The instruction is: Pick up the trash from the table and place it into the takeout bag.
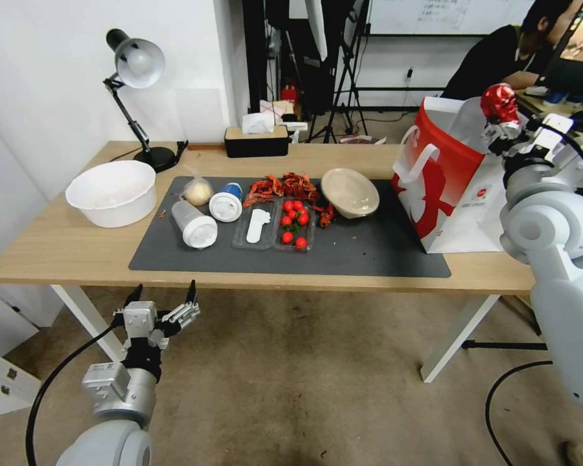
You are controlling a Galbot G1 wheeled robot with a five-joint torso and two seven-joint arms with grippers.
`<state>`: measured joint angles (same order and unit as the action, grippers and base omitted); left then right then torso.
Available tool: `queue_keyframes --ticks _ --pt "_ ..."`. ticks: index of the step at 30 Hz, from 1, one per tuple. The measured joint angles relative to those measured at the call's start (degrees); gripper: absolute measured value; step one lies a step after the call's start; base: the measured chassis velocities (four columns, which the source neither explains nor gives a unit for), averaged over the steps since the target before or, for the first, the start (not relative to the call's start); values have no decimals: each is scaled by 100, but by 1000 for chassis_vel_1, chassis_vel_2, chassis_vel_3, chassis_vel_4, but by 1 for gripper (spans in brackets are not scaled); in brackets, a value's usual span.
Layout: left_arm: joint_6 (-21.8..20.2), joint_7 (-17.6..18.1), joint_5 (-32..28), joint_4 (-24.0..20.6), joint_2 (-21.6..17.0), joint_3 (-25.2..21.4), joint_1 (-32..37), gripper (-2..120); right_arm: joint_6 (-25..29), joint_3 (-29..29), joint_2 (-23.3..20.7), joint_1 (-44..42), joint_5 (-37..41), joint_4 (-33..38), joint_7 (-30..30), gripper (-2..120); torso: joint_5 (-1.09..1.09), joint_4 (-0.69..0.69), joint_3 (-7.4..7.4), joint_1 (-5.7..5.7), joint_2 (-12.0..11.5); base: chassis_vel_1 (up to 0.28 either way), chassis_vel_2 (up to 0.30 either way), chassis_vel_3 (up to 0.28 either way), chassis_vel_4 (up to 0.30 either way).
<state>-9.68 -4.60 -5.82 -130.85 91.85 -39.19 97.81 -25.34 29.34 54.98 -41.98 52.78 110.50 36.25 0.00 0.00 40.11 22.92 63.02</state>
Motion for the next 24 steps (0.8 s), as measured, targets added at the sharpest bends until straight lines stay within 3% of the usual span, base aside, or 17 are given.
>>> queue_keyframes --ticks 2,7,8,10,17,24 --pt "1 -1 6 -3 5 0 4 100 -27 9 3 -3 0 10 6 70 0 0 0 0 0 0 0 0 0" --pt "5 -4 12 -4 10 2 6 100 -44 19 4 -7 -1 28 9 80 0 0 0 0 0 0 0 0 0" --pt "8 -5 14 -4 11 2 6 100 -22 39 2 -6 20 53 1 91 0 0 0 0 0 0 0 0 0" --pt "10 -6 14 -7 9 2 5 100 309 77 -9 4 257 144 -206 98 1 0 0 0 0 0 0 0 0" --pt "30 -9 1 -12 -15 -4 -3 100 1119 166 -99 -760 458 1163 -1458 100 -1 -1 0 0 0 0 0 0 0" --pt "108 -35 -27 -4 -52 -5 -9 100 1734 -90 129 -2217 -610 1921 -2268 100 0 -1 -1 -1 0 0 0 0 0"
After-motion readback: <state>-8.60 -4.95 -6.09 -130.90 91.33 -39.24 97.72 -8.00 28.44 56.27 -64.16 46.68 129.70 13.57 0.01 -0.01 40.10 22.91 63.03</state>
